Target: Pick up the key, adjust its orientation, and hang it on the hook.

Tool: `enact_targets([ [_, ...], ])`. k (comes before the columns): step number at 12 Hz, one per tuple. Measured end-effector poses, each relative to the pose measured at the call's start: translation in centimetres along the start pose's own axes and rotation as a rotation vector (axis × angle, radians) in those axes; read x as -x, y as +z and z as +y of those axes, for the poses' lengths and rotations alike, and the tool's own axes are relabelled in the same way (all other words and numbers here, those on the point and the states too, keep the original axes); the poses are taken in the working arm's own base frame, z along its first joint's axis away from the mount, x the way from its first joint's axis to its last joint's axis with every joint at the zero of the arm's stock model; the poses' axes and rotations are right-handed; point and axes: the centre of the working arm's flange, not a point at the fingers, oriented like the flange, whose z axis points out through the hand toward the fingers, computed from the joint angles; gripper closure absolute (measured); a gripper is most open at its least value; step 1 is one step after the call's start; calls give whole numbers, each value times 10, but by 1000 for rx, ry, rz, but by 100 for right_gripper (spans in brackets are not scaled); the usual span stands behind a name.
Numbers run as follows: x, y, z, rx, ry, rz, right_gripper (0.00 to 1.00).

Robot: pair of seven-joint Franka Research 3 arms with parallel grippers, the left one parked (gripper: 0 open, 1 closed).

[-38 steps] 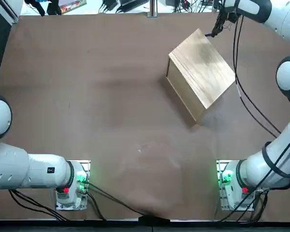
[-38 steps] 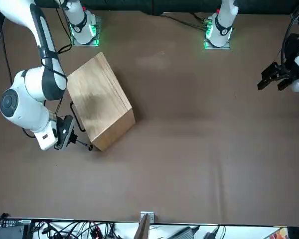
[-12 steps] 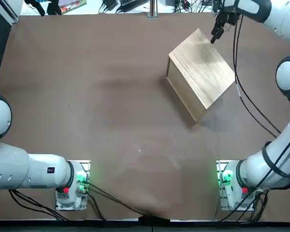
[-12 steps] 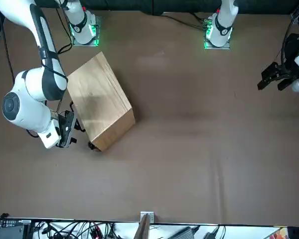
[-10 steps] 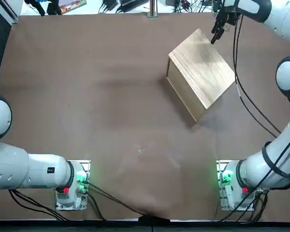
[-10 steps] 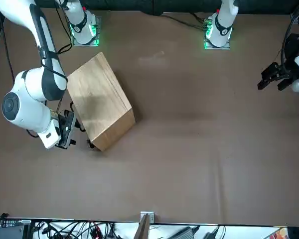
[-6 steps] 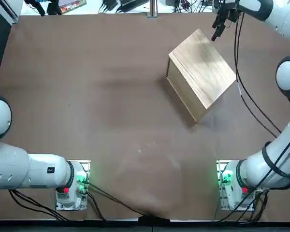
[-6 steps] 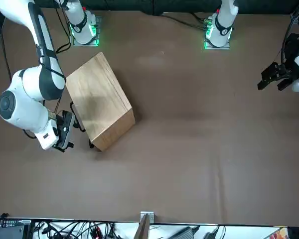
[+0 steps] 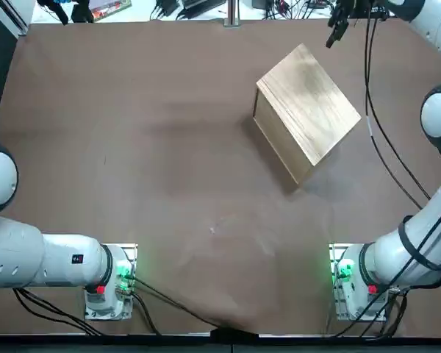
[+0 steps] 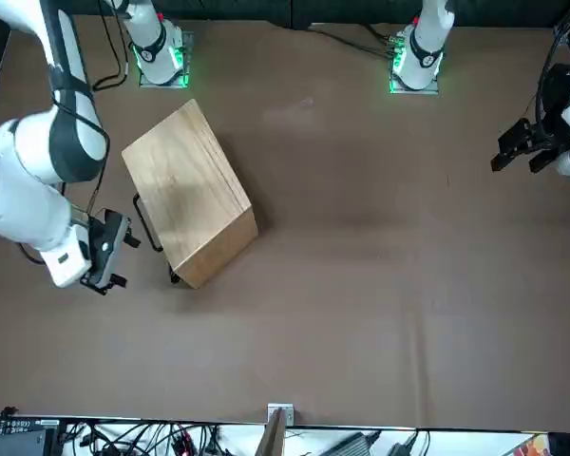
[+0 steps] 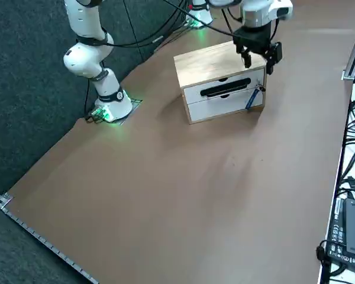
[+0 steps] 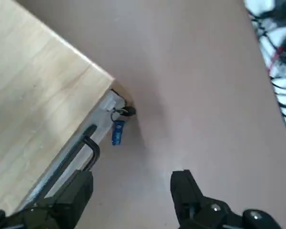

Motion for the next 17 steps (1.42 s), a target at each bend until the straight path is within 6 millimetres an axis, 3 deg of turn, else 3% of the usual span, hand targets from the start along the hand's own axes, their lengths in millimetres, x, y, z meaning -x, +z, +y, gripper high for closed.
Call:
enact_targets([
  [4,11,-47,-4,26,202,3,0],
  [5,20,-71,-9,36,312,0,0],
  [11,46,-144,-32,76,656,-10,0],
  [14,49,-173,-47,111,831,-18,0],
  [17,54,-191,-58,145,999,-51,0],
])
